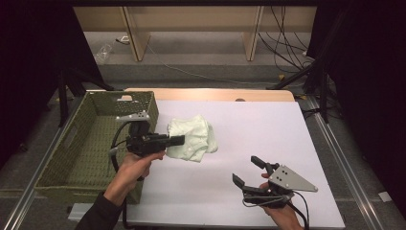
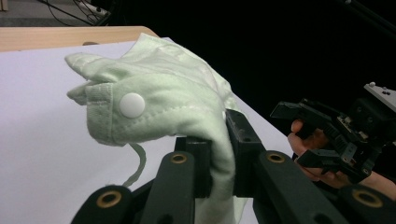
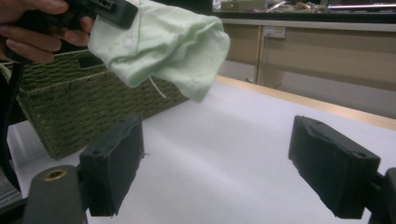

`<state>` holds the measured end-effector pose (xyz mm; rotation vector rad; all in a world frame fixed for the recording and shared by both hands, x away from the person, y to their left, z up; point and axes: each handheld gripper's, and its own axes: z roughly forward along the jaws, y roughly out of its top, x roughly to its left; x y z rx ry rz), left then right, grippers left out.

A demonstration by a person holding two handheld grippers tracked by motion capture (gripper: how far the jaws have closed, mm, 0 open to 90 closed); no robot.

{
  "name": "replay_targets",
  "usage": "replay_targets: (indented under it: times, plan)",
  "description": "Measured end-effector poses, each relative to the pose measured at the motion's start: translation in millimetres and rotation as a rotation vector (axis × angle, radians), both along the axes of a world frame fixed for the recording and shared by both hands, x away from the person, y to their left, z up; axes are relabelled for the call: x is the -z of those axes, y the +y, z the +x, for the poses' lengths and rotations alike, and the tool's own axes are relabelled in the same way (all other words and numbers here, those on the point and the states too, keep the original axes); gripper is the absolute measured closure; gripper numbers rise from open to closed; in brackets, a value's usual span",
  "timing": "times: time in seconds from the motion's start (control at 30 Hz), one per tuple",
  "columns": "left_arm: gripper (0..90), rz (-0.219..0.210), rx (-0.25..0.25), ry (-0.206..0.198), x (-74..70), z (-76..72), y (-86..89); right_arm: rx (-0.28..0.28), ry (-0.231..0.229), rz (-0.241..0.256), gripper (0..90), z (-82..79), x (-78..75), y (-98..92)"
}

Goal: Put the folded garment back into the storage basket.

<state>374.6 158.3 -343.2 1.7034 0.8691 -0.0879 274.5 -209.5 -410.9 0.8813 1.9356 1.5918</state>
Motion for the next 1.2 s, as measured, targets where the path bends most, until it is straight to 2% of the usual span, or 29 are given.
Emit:
replay_targets:
  times: [0.4, 0.8, 1.07, 1.2]
  plan:
    - [80.4, -0.056, -0.098, -0.038, -19.4, -1.9, 48.0, 0.001, 0.003, 0.001, 19.1, 0.1, -0.2, -0.3]
    - [80.4, -0.066, -0.134, -0.047, -24.7, -0.9, 67.7, 0.000, 0.002, 0.001, 19.1, -0.1, -0.3, -0.4]
    - [80.4, -0.090, -0.181, -0.058, -31.3, -1.2, 97.2, -0.001, 0.001, 0.002, 19.1, -0.1, -0.2, 0.2]
    - [80.4, -0.084, -0.207, -0.070, -34.4, -2.6, 106.7, 0.000, 0.002, 0.002, 19.1, 0.1, -0.1, -0.1]
